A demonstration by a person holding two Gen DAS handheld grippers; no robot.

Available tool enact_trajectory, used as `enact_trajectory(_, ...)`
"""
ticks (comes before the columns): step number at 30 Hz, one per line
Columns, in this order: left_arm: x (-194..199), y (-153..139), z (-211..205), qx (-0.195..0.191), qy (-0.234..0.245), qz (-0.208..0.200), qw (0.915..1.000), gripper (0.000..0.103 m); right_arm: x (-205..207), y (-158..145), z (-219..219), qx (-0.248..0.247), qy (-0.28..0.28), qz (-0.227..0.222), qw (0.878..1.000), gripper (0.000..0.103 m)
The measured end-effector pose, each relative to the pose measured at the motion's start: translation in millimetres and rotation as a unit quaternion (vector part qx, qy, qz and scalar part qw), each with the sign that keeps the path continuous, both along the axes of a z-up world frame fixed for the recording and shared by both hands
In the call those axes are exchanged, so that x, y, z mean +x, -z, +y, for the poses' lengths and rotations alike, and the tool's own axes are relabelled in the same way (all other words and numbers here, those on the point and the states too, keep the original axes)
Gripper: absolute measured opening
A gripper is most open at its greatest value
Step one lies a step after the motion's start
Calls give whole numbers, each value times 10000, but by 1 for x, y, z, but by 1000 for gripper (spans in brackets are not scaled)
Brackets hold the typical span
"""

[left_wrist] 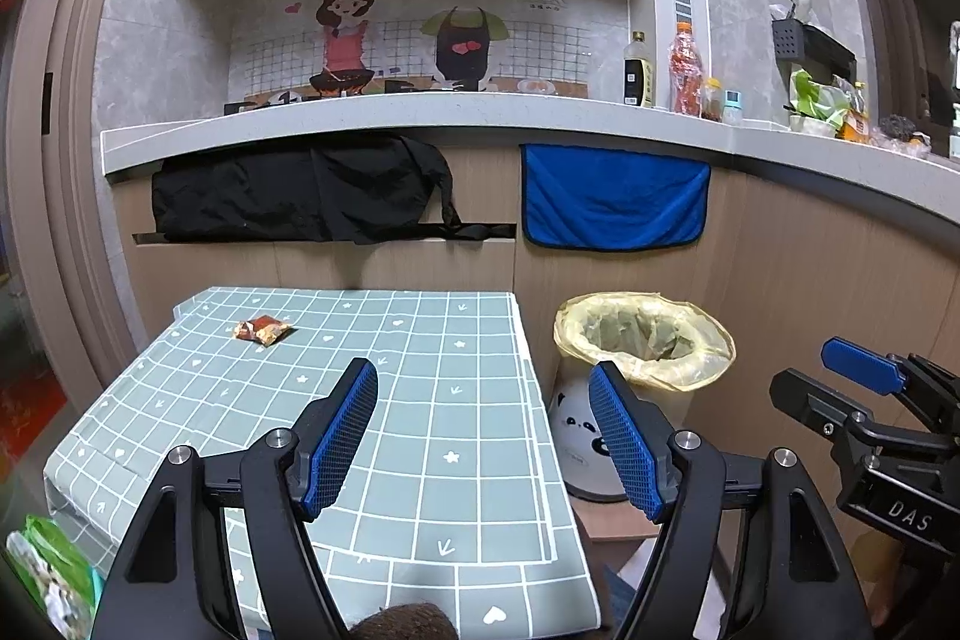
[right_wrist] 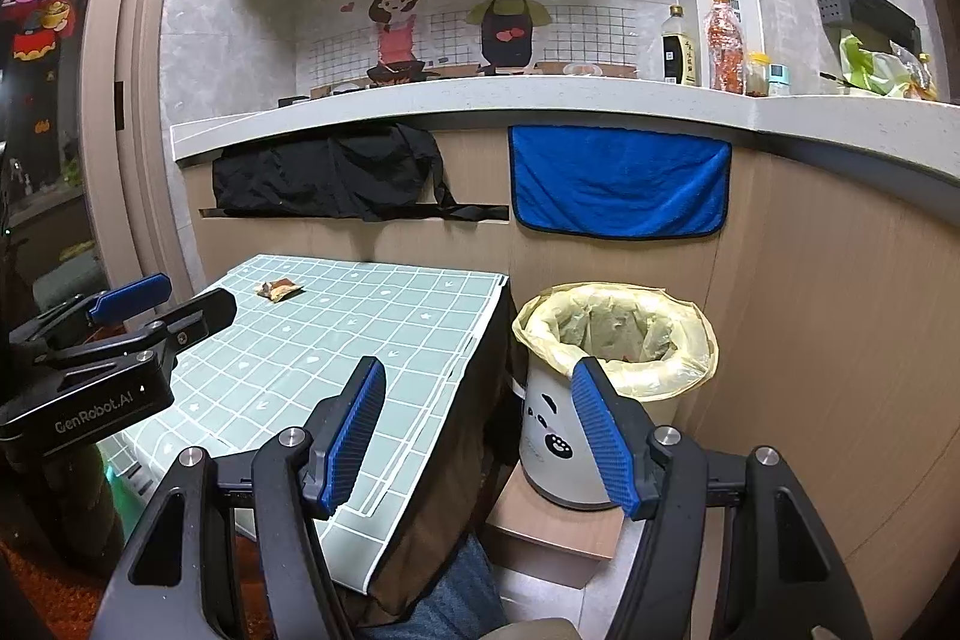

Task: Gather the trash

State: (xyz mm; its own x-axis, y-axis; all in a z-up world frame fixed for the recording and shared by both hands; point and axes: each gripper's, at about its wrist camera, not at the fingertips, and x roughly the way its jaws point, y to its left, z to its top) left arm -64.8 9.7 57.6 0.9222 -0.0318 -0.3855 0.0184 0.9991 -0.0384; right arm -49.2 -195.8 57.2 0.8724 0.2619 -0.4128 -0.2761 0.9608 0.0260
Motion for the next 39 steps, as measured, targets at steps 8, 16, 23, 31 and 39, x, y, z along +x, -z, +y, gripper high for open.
enact_trajectory(8, 0, 1, -1, 25, 50, 19, 10000, 73, -3, 0, -4, 40, 49, -43, 10000, 62)
enact_trajectory(16, 0, 3, -1, 26, 88, 57, 9999, 73, -3, -1, -8, 59, 57, -44, 10000, 62)
enact_trajectory(23, 0, 3, -3, 22, 81, 68, 9999, 73, -2, -1, -9, 54, 60, -47, 10000, 62)
enact_trajectory(31, 0, 3, -4, 25, 73, 72, 9999, 73, -3, -1, -10, 65, 63, -45, 9999, 62)
enact_trajectory(39, 0, 2, -4, 25, 64, 67, 10000, 73, -2, -1, -11, 56, 58, -48, 10000, 62)
